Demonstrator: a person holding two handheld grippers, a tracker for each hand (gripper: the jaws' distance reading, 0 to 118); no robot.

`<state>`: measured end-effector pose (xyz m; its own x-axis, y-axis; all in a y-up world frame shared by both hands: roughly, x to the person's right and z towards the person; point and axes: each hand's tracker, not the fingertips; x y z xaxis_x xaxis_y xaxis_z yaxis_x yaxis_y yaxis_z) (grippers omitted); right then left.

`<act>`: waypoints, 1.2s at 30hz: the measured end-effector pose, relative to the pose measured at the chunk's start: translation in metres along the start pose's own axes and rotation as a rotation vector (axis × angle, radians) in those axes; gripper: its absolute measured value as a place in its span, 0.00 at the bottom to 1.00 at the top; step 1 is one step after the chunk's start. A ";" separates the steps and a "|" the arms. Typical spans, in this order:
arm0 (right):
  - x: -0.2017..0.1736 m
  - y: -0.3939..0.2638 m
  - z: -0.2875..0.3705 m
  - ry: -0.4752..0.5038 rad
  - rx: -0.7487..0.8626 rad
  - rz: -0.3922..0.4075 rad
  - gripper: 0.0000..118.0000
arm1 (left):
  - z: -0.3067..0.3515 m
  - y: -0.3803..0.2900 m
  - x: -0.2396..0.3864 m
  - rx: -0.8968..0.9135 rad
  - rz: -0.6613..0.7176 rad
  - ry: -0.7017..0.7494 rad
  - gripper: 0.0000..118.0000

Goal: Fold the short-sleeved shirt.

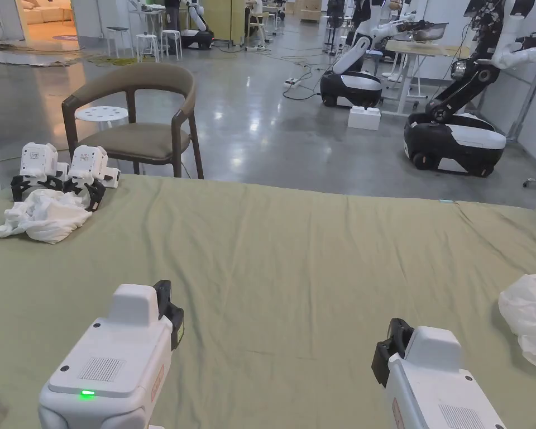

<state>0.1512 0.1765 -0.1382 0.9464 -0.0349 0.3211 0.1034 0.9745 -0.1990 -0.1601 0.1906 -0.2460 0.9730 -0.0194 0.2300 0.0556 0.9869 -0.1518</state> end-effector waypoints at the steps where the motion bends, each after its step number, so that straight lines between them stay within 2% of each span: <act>1: 0.001 0.001 0.001 -0.004 0.008 0.002 0.00 | 0.001 0.000 0.000 0.001 0.001 -0.006 0.00; 9: -0.002 -0.002 0.001 0.000 0.012 0.047 0.00 | 0.004 -0.004 0.007 -0.012 -0.020 -0.018 0.00; 15: -0.002 0.000 0.003 0.004 0.017 0.043 0.01 | 0.004 -0.005 0.007 -0.028 -0.027 -0.025 0.02; 16: -0.003 0.001 0.002 0.000 0.021 0.050 0.04 | 0.004 -0.004 0.006 -0.027 -0.027 -0.023 0.07; 17: -0.002 0.001 0.001 -0.006 0.020 0.058 0.16 | 0.004 -0.003 0.006 -0.023 -0.025 -0.020 0.18; 19: -0.002 0.001 0.000 -0.020 0.020 0.063 0.41 | 0.005 -0.003 0.007 -0.014 -0.016 -0.011 0.45; 20: -0.001 0.001 0.000 -0.026 0.023 0.059 0.52 | 0.005 -0.002 0.006 -0.008 -0.015 -0.009 0.62; 21: -0.001 0.001 0.000 -0.032 0.032 0.050 0.56 | 0.005 -0.002 0.007 -0.003 -0.016 -0.006 0.68; 27: -0.003 -0.002 -0.001 -0.059 0.041 0.095 0.70 | 0.008 -0.003 0.010 0.012 -0.047 -0.002 0.73; 29: -0.003 -0.002 -0.002 -0.056 0.036 0.114 0.78 | 0.007 -0.003 0.009 0.004 -0.048 -0.001 0.77; 36: -0.001 -0.004 -0.002 0.010 0.040 0.099 0.88 | 0.009 -0.005 0.004 0.009 -0.006 0.001 0.89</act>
<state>0.1500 0.1725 -0.1398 0.9544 0.0598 0.2925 -0.0026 0.9814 -0.1922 -0.1581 0.1868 -0.2359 0.9730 -0.0255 0.2295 0.0594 0.9881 -0.1421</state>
